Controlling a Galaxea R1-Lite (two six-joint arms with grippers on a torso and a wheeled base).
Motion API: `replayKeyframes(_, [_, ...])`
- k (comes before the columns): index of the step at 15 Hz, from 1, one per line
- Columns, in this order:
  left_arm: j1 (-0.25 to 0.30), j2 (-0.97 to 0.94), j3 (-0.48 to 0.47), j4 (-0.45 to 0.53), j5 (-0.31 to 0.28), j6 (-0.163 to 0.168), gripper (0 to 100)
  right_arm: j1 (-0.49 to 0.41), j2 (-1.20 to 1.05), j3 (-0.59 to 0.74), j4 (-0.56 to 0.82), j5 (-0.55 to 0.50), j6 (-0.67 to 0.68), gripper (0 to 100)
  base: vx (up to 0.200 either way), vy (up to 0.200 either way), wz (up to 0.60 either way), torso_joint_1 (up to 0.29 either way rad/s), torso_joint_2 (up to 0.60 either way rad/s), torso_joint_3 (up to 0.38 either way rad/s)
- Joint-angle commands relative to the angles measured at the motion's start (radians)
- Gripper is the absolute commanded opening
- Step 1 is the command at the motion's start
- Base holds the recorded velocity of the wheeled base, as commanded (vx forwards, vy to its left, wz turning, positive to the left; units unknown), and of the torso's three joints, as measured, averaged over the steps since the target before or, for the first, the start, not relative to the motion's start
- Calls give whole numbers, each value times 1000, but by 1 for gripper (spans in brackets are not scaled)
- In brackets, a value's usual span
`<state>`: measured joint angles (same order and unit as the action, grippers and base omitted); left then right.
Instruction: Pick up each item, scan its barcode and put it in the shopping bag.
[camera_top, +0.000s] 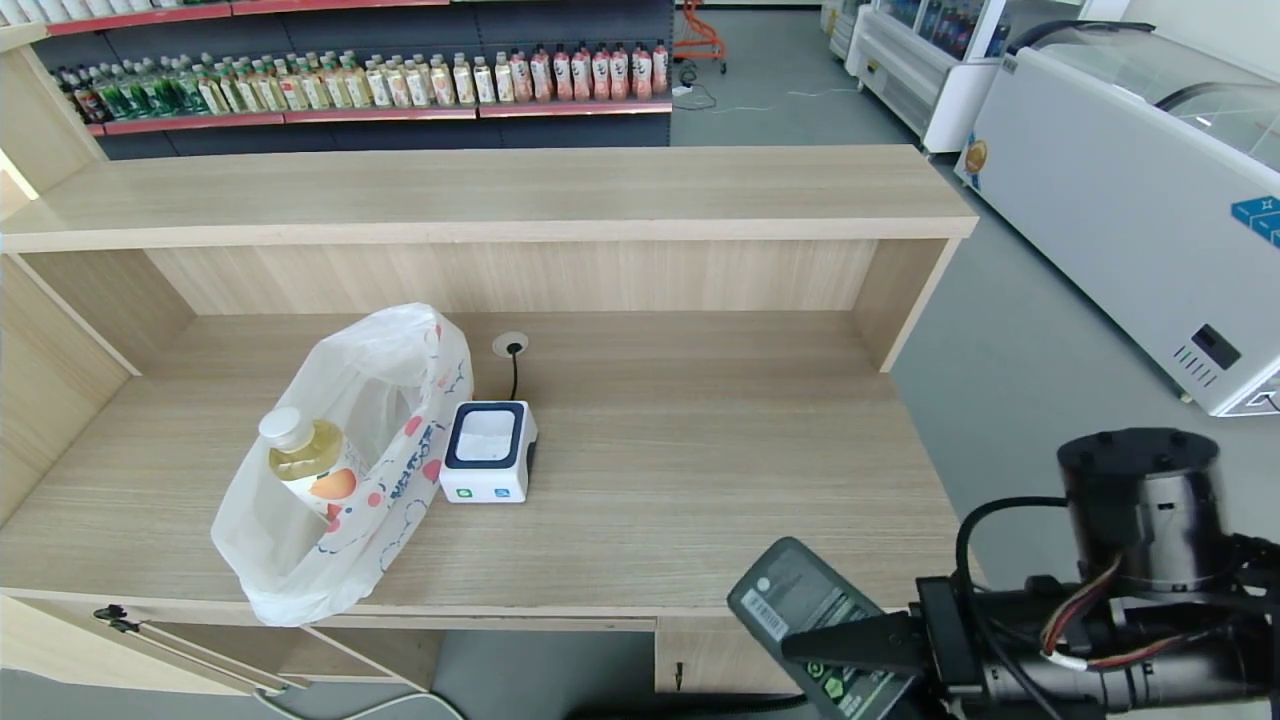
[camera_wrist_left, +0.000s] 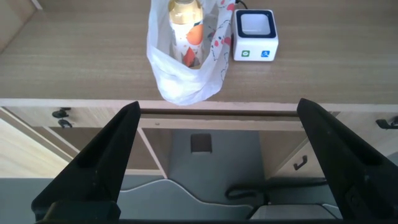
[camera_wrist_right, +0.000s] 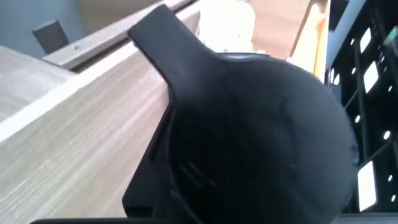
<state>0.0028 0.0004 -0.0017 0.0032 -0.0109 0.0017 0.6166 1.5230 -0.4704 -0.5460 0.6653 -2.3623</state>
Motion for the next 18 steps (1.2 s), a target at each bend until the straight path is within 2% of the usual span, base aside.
replayKeyframes(1, [0,0,0,0,0,0,100,81,105,-1,11,2,-55,0,0,0,0,0,0,0])
replayKeyframes(5, [0,0,0,0,0,0,100,83,149,-17,-3,5,-95,0,0,0,0,0,0,0])
replayKeyframes(9, [0,0,0,0,0,0,100,180,157,-40,-85,7,-94,0,0,0,0,0,0,0])
replayKeyframes(11, [0,0,0,0,0,0,100,206,151,-39,-154,43,-97,0,0,0,0,0,0,0])
replayKeyframes(13, [0,0,0,0,0,0,100,209,163,-33,-226,86,-129,0,0,0,0,0,0,0])
replayKeyframes(18, [0,0,0,0,0,0,100,199,213,-28,-292,92,-138,0,0,0,0,0,0,0])
